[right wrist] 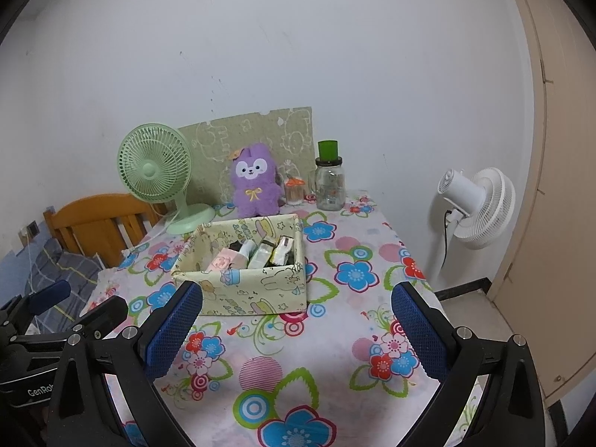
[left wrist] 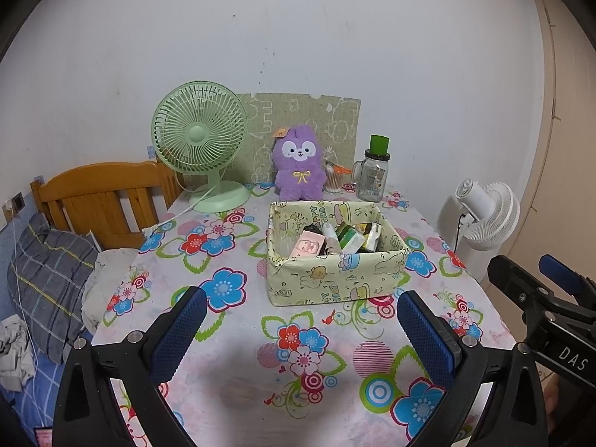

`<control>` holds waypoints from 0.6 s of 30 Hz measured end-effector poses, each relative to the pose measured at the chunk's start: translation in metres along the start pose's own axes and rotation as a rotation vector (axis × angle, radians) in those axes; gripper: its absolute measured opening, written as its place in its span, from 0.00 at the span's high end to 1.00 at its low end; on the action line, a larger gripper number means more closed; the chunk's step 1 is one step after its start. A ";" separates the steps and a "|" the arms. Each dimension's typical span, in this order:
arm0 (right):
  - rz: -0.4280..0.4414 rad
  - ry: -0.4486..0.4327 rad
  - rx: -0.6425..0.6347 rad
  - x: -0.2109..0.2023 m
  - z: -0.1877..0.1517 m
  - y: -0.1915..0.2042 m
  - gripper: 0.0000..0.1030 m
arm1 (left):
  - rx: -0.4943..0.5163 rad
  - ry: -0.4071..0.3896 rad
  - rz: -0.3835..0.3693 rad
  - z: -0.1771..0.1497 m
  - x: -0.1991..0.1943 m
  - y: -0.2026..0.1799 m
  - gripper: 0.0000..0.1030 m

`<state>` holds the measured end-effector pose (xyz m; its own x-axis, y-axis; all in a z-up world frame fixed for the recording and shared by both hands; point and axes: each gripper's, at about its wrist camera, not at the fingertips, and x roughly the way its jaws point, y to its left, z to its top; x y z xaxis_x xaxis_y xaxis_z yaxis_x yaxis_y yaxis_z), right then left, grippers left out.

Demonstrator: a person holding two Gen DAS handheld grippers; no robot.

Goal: Organize soft objects

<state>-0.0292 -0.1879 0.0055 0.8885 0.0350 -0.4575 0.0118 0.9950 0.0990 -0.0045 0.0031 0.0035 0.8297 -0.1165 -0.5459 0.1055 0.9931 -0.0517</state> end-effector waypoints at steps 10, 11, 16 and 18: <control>0.009 0.006 0.001 0.001 -0.001 -0.001 0.00 | -0.004 0.009 0.003 -0.003 0.003 0.000 0.00; 0.011 0.007 -0.002 0.001 -0.001 -0.001 0.00 | -0.004 0.008 0.004 -0.003 0.003 0.000 0.00; 0.016 0.006 -0.009 0.001 -0.003 0.001 0.00 | -0.007 0.007 0.005 -0.002 0.002 -0.001 0.00; 0.015 0.006 -0.011 0.001 -0.003 0.002 0.00 | -0.008 0.005 0.006 -0.002 0.001 0.000 0.00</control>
<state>-0.0296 -0.1855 0.0031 0.8860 0.0502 -0.4609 -0.0063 0.9953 0.0964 -0.0047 0.0031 0.0010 0.8275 -0.1105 -0.5505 0.0959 0.9939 -0.0553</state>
